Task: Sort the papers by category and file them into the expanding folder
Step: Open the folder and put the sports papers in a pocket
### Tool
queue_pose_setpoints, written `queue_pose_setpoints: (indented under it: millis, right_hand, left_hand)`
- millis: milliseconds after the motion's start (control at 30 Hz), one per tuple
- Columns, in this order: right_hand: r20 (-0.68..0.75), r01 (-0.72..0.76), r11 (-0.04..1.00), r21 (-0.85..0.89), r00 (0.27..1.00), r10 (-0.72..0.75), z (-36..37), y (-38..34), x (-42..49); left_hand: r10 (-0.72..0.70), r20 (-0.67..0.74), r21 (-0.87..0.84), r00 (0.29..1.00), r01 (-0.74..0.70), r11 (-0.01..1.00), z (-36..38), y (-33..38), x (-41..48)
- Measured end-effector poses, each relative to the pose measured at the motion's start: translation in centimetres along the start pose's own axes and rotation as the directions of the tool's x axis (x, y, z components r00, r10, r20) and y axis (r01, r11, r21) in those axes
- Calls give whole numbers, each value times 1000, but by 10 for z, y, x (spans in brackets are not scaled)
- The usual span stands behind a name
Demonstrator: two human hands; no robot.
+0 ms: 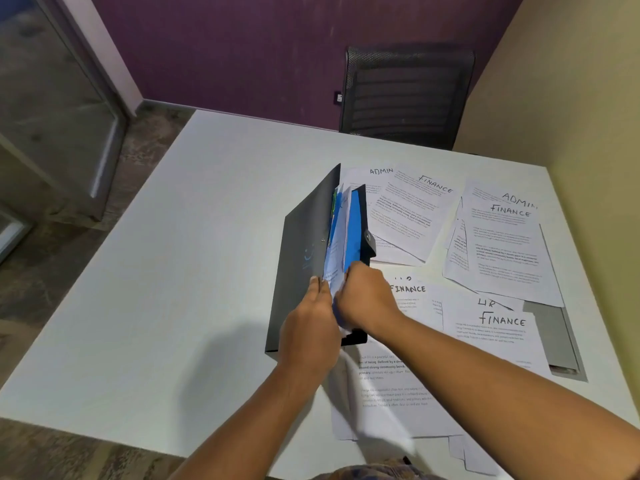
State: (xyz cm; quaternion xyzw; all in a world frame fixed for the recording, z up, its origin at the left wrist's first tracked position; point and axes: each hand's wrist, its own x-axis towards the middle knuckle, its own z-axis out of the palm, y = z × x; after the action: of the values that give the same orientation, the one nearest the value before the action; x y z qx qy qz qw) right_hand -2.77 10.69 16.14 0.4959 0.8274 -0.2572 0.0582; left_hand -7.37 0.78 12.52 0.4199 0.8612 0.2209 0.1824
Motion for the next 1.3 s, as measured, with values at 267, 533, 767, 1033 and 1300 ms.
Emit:
queue_pose_setpoints:
  millis: [267, 533, 767, 1033, 1300]
  right_hand:
    - [107, -36, 997, -75, 993, 43, -13, -3, 12]
    - [66, 107, 975, -195, 993, -96, -9, -5, 6]
    - [-222, 112, 992, -54, 967, -121, -37, 49, -20]
    - [-61, -76, 990, 116, 995, 84, -11, 165, -42]
    - [87, -188, 978, 94, 980, 180, 24, 233, -81]
  left_hand:
    - [9, 7, 34, 1000, -9, 999, 0, 8, -6]
    - [6, -4, 124, 1000, -6, 992, 0, 10, -6]
    - [-35, 34, 93, 999, 32, 995, -5, 13, 3]
    - [-126, 178, 104, 976, 109, 989, 20, 4, 15]
    - [-174, 345, 269, 923, 80, 960, 70, -25, 27]
